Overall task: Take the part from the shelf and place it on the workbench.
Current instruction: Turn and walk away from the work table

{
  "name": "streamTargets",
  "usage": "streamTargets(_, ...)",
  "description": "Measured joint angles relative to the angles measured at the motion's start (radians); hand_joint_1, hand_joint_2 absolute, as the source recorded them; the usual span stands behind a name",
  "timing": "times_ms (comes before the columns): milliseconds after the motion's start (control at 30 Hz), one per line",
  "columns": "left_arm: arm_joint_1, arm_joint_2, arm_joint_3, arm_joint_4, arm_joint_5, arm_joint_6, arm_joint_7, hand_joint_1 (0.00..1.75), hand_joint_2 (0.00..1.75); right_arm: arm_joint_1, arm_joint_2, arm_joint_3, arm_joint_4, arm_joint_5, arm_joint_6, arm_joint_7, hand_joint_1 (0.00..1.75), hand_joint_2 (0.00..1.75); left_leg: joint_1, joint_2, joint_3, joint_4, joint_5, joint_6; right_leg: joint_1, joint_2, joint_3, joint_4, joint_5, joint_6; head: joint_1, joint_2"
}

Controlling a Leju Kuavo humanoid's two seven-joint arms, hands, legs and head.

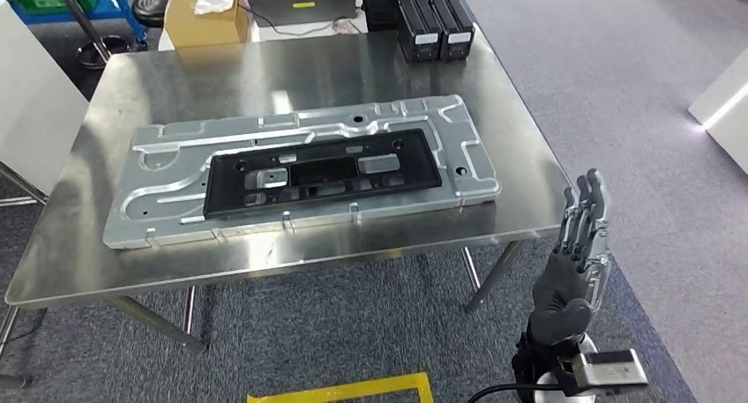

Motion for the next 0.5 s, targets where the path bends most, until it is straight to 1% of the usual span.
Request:
streamTargets(33, 0.0, -0.002, 0.0, 0.0, 0.001, 0.001, 0.001, 0.0, 0.0, 0.011, -0.001, -0.008, 0.015, -0.008, -0.005, 0.0, 0.0, 0.0, 0.001, 0.0, -0.016, 0.008, 0.006, -0.004, -0.003, 0.0, 0.041, -0.037, 0.025, 0.001, 0.0, 0.0)
streamTargets(67, 0.001, -0.003, -0.001, 0.0, 0.002, 0.002, 0.001, 0.0, 0.0, 0.019, -0.001, -0.015, 0.027, -0.013, -0.01, 0.0, 0.0, 0.0, 0.001, 0.0, -0.031, 0.017, 0.011, -0.008, -0.005, 0.0, 0.093, -0.099, 0.035, 0.001, 0.0, 0.0)
streamTargets(100, 0.001, -0.004, -0.001, 0.0, 0.002, 0.003, 0.001, 0.0, 0.0, 0.026, 0.0, -0.022, 0.039, -0.016, -0.014, 0.0, 0.0, 0.0, 0.001, 0.0, -0.043, 0.028, 0.014, -0.013, -0.005, 0.001, 0.144, -0.167, 0.032, -0.001, 0.0, 0.0)
streamTargets(133, 0.001, -0.005, -0.001, 0.0, 0.003, 0.004, 0.001, 0.0, 0.0, 0.034, 0.001, -0.033, 0.056, -0.017, -0.02, 0.002, 0.0, 0.0, 0.0, -0.001, -0.052, 0.036, 0.018, -0.018, -0.003, 0.001, 0.18, -0.221, 0.021, -0.005, 0.0, 0.0)
streamTargets(167, 0.001, -0.006, -0.001, 0.0, 0.001, 0.005, 0.001, 0.0, 0.0, 0.044, 0.002, -0.047, 0.076, -0.017, -0.026, 0.004, 0.0, 0.0, -0.001, -0.001, -0.058, 0.042, 0.022, -0.024, -0.001, 0.002, 0.2, -0.255, 0.007, -0.011, -0.001, 0.0)
streamTargets(200, 0.002, -0.007, -0.001, 0.0, -0.001, 0.005, 0.002, 0.0, 0.0, 0.055, 0.006, -0.065, 0.103, -0.013, -0.031, 0.005, 0.0, 0.0, -0.001, -0.002, -0.061, 0.044, 0.027, -0.03, 0.003, 0.001, 0.203, -0.266, 0.004, -0.018, -0.001, 0.0)
streamTargets(233, 0.005, -0.008, -0.001, 0.0, -0.005, 0.004, 0.002, 0.0, 0.0, 0.064, 0.012, -0.088, 0.138, -0.008, -0.037, 0.006, 0.0, 0.0, 0.0, -0.004, -0.062, 0.044, 0.033, -0.037, 0.003, 0.0, 0.198, -0.268, 0.008, -0.028, -0.001, 0.0)
streamTargets(267, 0.008, -0.008, -0.001, 0.0, -0.009, 0.003, 0.001, 0.0, 0.0, 0.069, 0.019, -0.112, 0.177, -0.002, -0.039, 0.005, 0.0, 0.0, 0.002, -0.005, -0.066, 0.049, 0.028, -0.042, 0.004, -0.002, 0.192, -0.269, 0.016, -0.037, -0.001, 0.0)
streamTargets(300, 0.012, -0.009, -0.001, -0.001, -0.013, 0.002, 0.0, 0.0, 0.0, 0.072, 0.027, -0.137, 0.219, 0.002, -0.039, 0.004, 0.0, 0.0, 0.004, -0.006, -0.073, 0.065, 0.007, -0.048, 0.004, -0.003, 0.183, -0.271, 0.025, -0.047, -0.001, 0.0)
streamTargets(333, 0.015, -0.01, -0.001, -0.001, -0.017, 0.001, -0.002, 0.0, 0.0, 0.074, 0.035, -0.164, 0.268, 0.007, -0.04, 0.004, 0.0, 0.0, 0.006, -0.008, -0.085, 0.098, -0.032, -0.051, 0.004, -0.005, 0.173, -0.272, 0.036, -0.056, -0.001, 0.0)
streamTargets(367, 0.017, -0.012, -0.001, -0.001, -0.02, 0.0, -0.005, 0.0, 0.0, 0.075, 0.04, -0.189, 0.319, 0.016, -0.044, 0.003, 0.0, 0.0, 0.007, -0.008, -0.101, 0.148, -0.083, -0.054, 0.005, -0.006, 0.16, -0.272, 0.046, -0.061, -0.002, 0.0)
streamTargets(400, 0.018, -0.013, -0.002, -0.001, -0.022, -0.001, -0.01, 0.0, 0.0, 0.073, 0.044, -0.214, 0.384, 0.04, -0.054, 0.003, 0.0, 0.0, 0.007, -0.008, -0.115, 0.209, -0.134, -0.055, 0.008, -0.006, 0.146, -0.271, 0.057, -0.065, -0.002, 0.0)
streamTargets(433, 0.018, -0.014, -0.003, -0.001, -0.023, -0.003, -0.016, 0.0, 0.0, 0.065, 0.048, -0.241, 0.464, 0.074, -0.069, 0.002, 0.0, 0.0, 0.007, -0.008, -0.124, 0.266, -0.167, -0.055, 0.011, -0.007, 0.131, -0.27, 0.069, -0.066, -0.002, 0.0)
streamTargets(467, 0.018, -0.014, -0.004, -0.001, -0.024, -0.004, -0.021, 0.0, 0.0, 0.055, 0.052, -0.268, 0.556, 0.118, -0.083, 0.001, 0.0, 0.0, 0.007, -0.008, -0.122, 0.306, -0.175, -0.054, 0.014, -0.007, 0.115, -0.269, 0.08, -0.067, -0.002, 0.0)
streamTargets(500, 0.018, -0.014, -0.005, -0.001, -0.024, -0.005, -0.027, 0.0, 0.0, 0.046, 0.057, -0.298, 0.654, 0.172, -0.095, 0.001, 0.0, 0.0, 0.005, -0.008, -0.106, 0.317, -0.161, -0.051, 0.017, -0.009, 0.099, -0.266, 0.089, -0.066, -0.002, 0.0)
